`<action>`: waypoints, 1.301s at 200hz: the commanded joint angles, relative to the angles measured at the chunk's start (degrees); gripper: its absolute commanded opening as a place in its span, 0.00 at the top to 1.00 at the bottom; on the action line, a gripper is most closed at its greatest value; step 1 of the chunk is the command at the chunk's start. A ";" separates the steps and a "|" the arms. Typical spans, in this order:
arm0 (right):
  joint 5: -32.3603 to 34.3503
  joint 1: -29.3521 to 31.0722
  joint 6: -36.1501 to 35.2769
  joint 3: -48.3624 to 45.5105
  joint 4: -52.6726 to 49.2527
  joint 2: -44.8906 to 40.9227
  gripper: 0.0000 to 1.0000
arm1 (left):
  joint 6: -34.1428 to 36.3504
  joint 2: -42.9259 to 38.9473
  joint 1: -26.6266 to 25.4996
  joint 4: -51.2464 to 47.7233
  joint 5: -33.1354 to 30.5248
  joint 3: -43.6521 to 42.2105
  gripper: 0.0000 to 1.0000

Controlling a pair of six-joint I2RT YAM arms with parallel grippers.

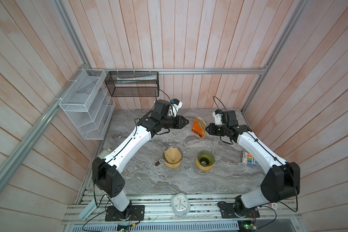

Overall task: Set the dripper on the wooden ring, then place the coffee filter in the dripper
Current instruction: 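Move the right gripper to the orange filter box while left draws back, then close the right gripper on a paper filter in the orange box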

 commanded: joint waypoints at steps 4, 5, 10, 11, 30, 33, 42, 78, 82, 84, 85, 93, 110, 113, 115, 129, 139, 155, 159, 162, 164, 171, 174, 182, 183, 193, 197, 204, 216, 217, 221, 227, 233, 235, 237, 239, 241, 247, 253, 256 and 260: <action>-1.24 -1.70 -0.51 0.69 7.04 2.51 0.77 | 0.89 2.48 1.45 1.31 1.84 1.58 0.72; -1.22 -1.74 -0.48 0.67 7.16 2.58 0.77 | 0.88 2.55 1.51 1.31 1.93 1.60 0.72; -1.49 -2.06 -0.48 0.53 7.84 3.11 0.77 | 0.89 2.92 1.87 1.32 2.38 1.77 0.72; -1.52 -2.09 -0.47 0.51 8.00 3.19 0.77 | 0.88 2.94 1.90 1.36 2.46 1.83 0.72; -2.17 -2.82 -0.31 0.47 10.19 5.11 0.77 | 0.91 3.80 3.15 1.30 3.24 2.27 0.72; -2.17 -2.83 -0.42 0.58 10.37 5.38 0.77 | 0.94 3.88 3.30 1.32 3.28 2.32 0.72; -2.18 -2.92 -0.89 0.81 11.08 6.24 0.77 | 0.95 4.01 3.80 1.30 3.48 2.48 0.72; -3.31 -2.90 -2.18 3.74 11.07 11.03 0.74 | 0.97 4.57 4.82 1.62 3.77 2.18 0.72; -3.57 -2.92 -2.29 3.96 11.07 11.64 0.74 | 0.98 4.58 4.87 1.77 3.77 2.01 0.72; -3.66 -2.85 -2.34 4.08 11.02 11.87 0.74 | 0.92 4.58 4.91 1.86 3.77 1.87 0.73; -3.66 -2.89 -2.37 4.08 11.09 12.01 0.74 | 0.90 4.56 4.96 1.89 3.77 1.79 0.72; -3.91 -2.94 -2.51 4.30 11.44 13.09 0.74 | 0.85 4.78 5.09 2.29 3.92 1.39 0.73; -4.19 -2.88 -2.60 4.67 12.16 14.70 0.75 | 0.61 5.12 5.53 2.59 4.21 0.94 0.72; -4.17 -2.88 -2.57 4.74 12.20 14.98 0.75 | 0.58 5.18 5.53 2.62 4.28 0.92 0.72; -4.19 -2.91 -2.63 4.78 12.27 15.16 0.75 | 0.56 5.21 5.64 2.62 4.29 0.92 0.72; -4.37 -2.92 -2.78 5.53 12.44 16.37 0.76 | 0.51 5.44 5.80 2.79 4.34 0.78 0.73; -4.67 -2.87 -2.73 6.10 12.64 17.22 0.76 | 0.41 5.72 5.96 2.99 4.47 0.74 0.73; -5.39 -2.84 -2.88 7.31 12.41 18.74 0.77 | 0.24 6.13 6.22 3.23 4.64 0.84 0.72; -5.51 -2.88 -2.84 7.61 12.39 19.09 0.78 | 0.17 6.29 6.24 3.27 4.71 0.83 0.73; -5.55 -2.94 -2.83 7.83 12.38 19.33 0.79 | 0.13 6.38 6.31 3.38 4.81 0.83 0.72; -5.59 -2.86 -2.90 7.90 12.38 19.46 0.79 | 0.07 6.45 6.32 3.47 4.82 0.83 0.72; -5.79 -2.85 -2.91 8.20 12.38 19.98 0.79 | -0.09 6.56 6.41 3.66 4.99 0.83 0.73; -5.84 -2.83 -2.92 8.36 12.38 20.17 0.79 | -0.17 6.69 6.41 3.73 5.07 0.83 0.73; -5.90 -2.80 -3.01 8.78 12.38 20.63 0.79 | -0.31 6.90 6.50 3.84 5.17 0.92 0.73; -5.88 -2.82 -3.05 8.81 12.38 20.70 0.79 | -0.29 6.91 6.50 3.84 5.17 0.87 0.73; -5.78 -2.86 -3.23 9.22 12.30 21.21 0.79 | -0.40 6.93 6.50 4.09 5.26 0.75 0.72; -5.82 -2.85 -3.34 9.42 12.30 21.39 0.79 | -0.45 6.97 6.50 4.16 5.22 0.70 0.73; -5.64 -2.86 -3.44 9.69 12.21 21.65 0.79 | -0.53 6.96 6.55 4.27 5.26 0.59 0.73; -5.41 -2.89 -3.48 10.07 12.17 22.22 0.79 | -0.66 6.90 6.57 4.55 5.34 0.34 0.73; -5.37 -2.86 -3.46 10.11 12.14 22.24 0.79 | -0.68 6.86 6.58 4.55 5.34 0.32 0.73; -5.27 -2.86 -3.54 10.23 12.12 22.46 0.79 | -0.62 6.88 6.59 4.63 5.35 0.30 0.73; -5.16 -2.96 -3.65 10.39 12.04 22.72 0.79 | -0.71 6.89 6.59 4.63 5.35 0.22 0.73; -5.07 -2.98 -3.63 10.51 12.03 22.93 0.79 | -0.73 6.92 6.59 4.60 5.35 0.22 0.73; -5.03 -2.89 -3.67 10.55 12.03 22.97 0.79 | -0.74 6.87 6.59 4.56 5.35 0.15 0.72; -5.04 -2.87 -3.63 10.58 12.03 23.07 0.79 | -0.74 6.91 6.59 4.56 5.35 0.13 0.73; -5.00 -2.91 -3.67 10.63 12.08 23.16 0.79 | -0.72 6.89 6.59 4.55 5.35 0.13 0.73; -4.99 -2.89 -3.59 10.67 12.11 23.21 0.79 | -0.71 6.87 6.59 4.55 5.35 0.13 0.73; -5.07 -2.89 -3.67 10.68 12.20 23.41 0.79 | -0.72 6.88 6.59 4.55 5.36 0.13 0.73; -5.14 -2.92 -3.55 10.82 12.25 23.56 0.79 | -0.82 6.92 6.59 4.55 5.42 0.10 0.73; -5.08 -2.93 -3.58 10.88 12.29 23.65 0.79 | -0.85 6.91 6.59 4.55 5.44 0.11 0.73; -5.08 -2.92 -3.54 10.87 12.38 23.74 0.79 | -0.80 6.86 6.59 4.53 5.44 0.04 0.73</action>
